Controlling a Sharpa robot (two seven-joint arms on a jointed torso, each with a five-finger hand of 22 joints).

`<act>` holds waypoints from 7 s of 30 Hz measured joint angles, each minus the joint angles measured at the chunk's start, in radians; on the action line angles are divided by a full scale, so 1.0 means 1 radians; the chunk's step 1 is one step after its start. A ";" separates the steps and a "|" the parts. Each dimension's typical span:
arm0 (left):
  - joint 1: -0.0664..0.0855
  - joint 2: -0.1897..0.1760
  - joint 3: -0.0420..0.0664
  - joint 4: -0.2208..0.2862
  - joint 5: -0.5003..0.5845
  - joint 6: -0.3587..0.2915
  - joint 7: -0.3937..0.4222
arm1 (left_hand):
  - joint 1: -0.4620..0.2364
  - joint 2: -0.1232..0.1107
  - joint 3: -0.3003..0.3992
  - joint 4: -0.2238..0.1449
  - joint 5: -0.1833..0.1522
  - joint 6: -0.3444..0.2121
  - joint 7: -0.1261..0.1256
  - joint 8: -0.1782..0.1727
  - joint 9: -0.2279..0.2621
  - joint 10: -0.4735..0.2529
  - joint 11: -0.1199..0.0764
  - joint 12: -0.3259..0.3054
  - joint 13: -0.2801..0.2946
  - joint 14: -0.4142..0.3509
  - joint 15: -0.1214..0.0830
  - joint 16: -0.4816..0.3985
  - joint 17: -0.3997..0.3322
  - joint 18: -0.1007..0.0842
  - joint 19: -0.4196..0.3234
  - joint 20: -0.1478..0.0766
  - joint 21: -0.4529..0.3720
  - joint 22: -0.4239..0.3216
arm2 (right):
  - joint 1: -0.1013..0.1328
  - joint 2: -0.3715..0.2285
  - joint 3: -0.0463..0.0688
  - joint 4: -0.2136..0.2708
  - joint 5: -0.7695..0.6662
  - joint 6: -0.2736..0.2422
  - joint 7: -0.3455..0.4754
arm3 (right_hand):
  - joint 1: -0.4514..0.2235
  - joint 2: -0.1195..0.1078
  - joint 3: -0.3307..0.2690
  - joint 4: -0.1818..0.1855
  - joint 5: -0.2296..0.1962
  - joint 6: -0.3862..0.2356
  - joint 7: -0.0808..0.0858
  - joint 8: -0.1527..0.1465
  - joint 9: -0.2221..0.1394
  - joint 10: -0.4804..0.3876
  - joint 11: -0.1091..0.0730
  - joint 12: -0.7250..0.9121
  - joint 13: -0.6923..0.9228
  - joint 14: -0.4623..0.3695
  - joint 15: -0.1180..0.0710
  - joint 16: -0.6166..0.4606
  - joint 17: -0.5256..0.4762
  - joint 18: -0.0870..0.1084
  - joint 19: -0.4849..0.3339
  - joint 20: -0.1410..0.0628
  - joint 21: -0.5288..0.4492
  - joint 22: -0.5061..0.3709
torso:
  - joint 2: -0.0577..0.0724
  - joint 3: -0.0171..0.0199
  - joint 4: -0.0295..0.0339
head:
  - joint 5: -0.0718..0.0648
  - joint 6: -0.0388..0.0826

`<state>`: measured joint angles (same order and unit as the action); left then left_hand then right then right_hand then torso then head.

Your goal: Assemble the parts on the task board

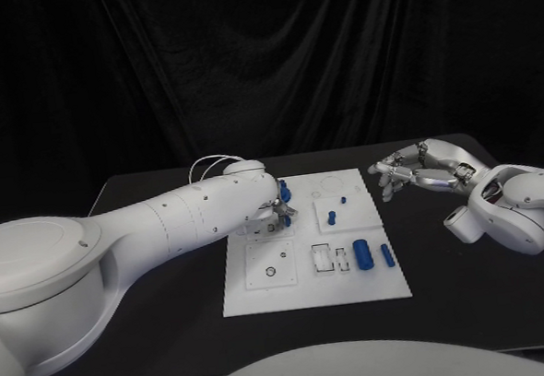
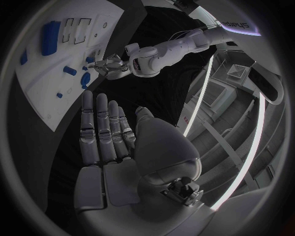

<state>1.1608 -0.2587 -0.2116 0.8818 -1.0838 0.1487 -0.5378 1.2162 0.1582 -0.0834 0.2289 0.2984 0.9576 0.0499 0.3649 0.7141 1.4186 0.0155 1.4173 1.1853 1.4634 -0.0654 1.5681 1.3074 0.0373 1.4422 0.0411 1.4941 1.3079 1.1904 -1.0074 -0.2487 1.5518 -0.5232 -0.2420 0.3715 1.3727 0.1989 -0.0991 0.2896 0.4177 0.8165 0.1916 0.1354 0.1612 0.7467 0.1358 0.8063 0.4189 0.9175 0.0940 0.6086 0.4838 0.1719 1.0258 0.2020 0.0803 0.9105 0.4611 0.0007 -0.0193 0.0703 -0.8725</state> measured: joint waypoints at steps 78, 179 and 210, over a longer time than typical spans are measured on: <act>-0.007 -0.012 0.000 0.005 0.000 0.026 -0.002 | -0.047 -0.078 0.196 -0.036 0.155 0.021 -0.007 -0.046 0.175 0.045 -0.042 0.154 0.124 0.003 -0.008 0.000 0.000 0.000 -0.007 0.000 -0.017 0.000 | -0.001 0.008 0.000 -0.015 0.000 0.029 -0.043 | 0.022 0.001 0.000 0.000 0.030 0.000 0.000 0.000 -0.005 0.000 0.000 0.000 -0.014 -0.004 0.004 0.004 -0.010 0.000 0.000 0.000 0.000 -0.006 | -0.001 0.0004 0.0004 | 0.008 0.000; -0.053 -0.186 0.004 0.172 0.000 -0.207 0.026 | -0.175 -0.163 0.456 -0.053 0.111 0.016 -0.012 -0.090 0.302 0.049 -0.052 0.154 0.124 0.004 -0.015 0.000 0.000 0.000 -0.007 -0.007 -0.039 0.000 | -0.014 0.005 0.000 -0.026 0.000 0.060 -0.074 | 0.022 0.001 0.000 0.000 0.030 0.004 0.004 0.004 -0.005 0.000 0.000 0.000 -0.019 -0.007 0.007 0.004 -0.014 0.000 0.000 0.000 0.000 -0.008 | -0.001 0.0001 0.0004 | 0.021 0.000; -0.056 -0.183 0.005 0.175 -0.001 -0.209 0.028 | -0.175 -0.163 0.453 -0.051 0.107 0.022 -0.007 -0.093 0.304 0.049 -0.052 0.154 0.124 0.004 -0.015 0.000 0.000 0.000 -0.014 -0.007 -0.047 0.000 | -0.015 0.007 0.000 -0.028 0.000 0.068 -0.090 | 0.022 0.001 0.000 0.000 0.030 0.004 0.004 0.004 -0.006 0.000 0.000 0.000 -0.019 -0.007 0.007 0.008 -0.015 0.000 0.000 0.000 0.000 -0.009 | 0.000 0.0003 -0.0007 | 0.021 0.000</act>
<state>1.1044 -0.4419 -0.2064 1.0571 -1.0853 -0.0601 -0.5096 1.0416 -0.0046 0.3699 0.1781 0.4056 0.9793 0.0432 0.2722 1.0185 1.4671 -0.0365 1.5713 1.3093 1.4669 -0.0803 1.5681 1.3073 0.0374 1.4280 0.0338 1.4476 1.3077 1.1751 -0.9999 -0.2486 1.5236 -0.5236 -0.1740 0.2814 1.3948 0.2002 -0.0991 0.2896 0.4477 0.8201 0.1951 0.1394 0.1552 0.7467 0.1358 0.8063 0.3995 0.9102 0.1013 0.6163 0.4688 0.1720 1.0258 0.2021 0.0803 0.9017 0.4610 0.0010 -0.0199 0.0918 -0.8725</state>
